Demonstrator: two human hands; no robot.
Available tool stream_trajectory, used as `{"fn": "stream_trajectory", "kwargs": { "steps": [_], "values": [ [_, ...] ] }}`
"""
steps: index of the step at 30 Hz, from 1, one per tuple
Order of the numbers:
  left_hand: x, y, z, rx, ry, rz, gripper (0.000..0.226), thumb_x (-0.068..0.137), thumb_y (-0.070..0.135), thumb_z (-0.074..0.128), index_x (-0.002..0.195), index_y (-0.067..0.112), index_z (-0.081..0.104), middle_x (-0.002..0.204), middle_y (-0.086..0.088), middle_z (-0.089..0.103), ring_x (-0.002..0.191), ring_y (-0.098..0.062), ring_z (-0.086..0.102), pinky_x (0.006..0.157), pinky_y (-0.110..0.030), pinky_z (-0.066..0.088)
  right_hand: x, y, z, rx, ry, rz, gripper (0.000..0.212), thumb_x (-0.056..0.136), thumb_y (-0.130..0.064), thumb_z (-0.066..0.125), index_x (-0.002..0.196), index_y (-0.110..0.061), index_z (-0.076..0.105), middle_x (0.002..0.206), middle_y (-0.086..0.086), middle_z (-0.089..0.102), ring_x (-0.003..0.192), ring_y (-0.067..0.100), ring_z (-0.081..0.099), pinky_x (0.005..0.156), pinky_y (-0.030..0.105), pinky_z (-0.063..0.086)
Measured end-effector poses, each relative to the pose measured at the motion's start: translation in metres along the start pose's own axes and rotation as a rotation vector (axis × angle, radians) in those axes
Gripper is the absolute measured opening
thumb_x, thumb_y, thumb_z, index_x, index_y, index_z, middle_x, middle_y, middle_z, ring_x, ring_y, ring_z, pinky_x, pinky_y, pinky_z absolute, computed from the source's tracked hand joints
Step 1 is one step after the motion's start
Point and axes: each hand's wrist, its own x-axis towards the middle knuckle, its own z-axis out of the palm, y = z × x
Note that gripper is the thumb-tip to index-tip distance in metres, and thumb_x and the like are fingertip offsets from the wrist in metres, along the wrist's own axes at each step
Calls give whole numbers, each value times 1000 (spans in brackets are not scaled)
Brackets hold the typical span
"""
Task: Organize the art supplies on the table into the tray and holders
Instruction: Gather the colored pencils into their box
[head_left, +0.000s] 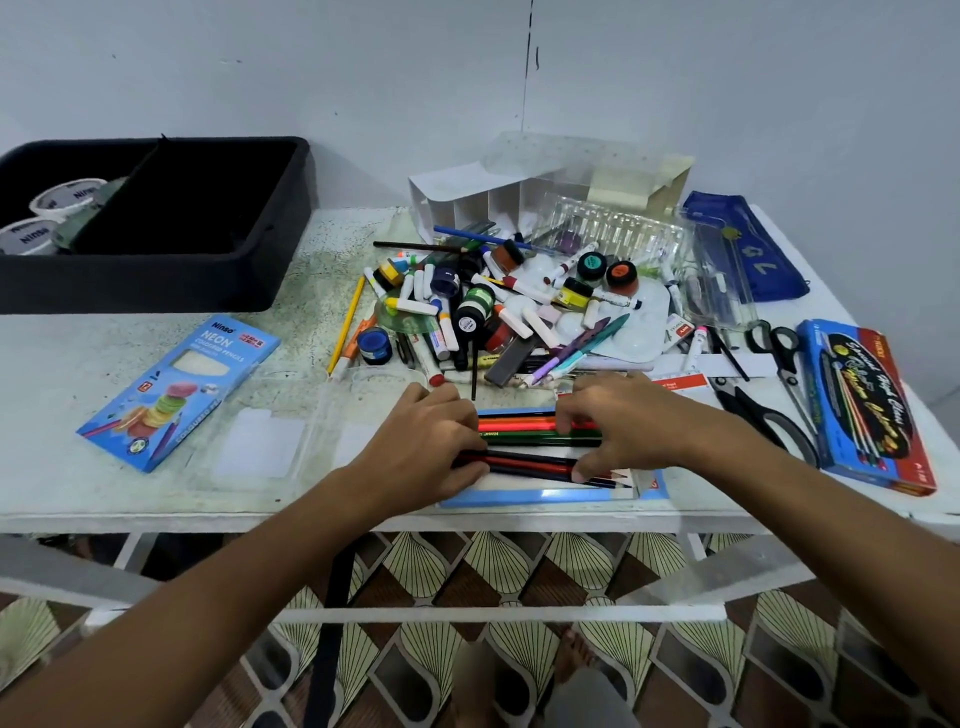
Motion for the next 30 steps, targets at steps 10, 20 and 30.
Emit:
{"fn": "stream_trajectory", "kwargs": {
  "steps": [10,20,30],
  "values": [
    [2,2,3,-3,61,-17,24,77,40,64,82,22,78,76,7,64,78,-16,55,65,-31,36,3,3,2,-19,48,0,45,74,-42,77,109,-27,55,103,-8,48,102,15,49,80,32,30],
    [-2,-3,4,-55,90,10,29,84,39,55,91,20,76,84,3,61,82,-16,48,64,-31,38,5,7,1,-9,130,-21,34,79,-41,74,106,-29,57,100,-10,52,91,10,47,81,33,34],
    [-3,-4,1,-54,27,28,28,83,40,54,85,24,77,80,5,59,78,-14,50,62,-28,35,9,5,1,83,77,-38,3,82,-24,73,82,-23,70,75,-14,60,69,2,48,55,16,32]
  ]
}}
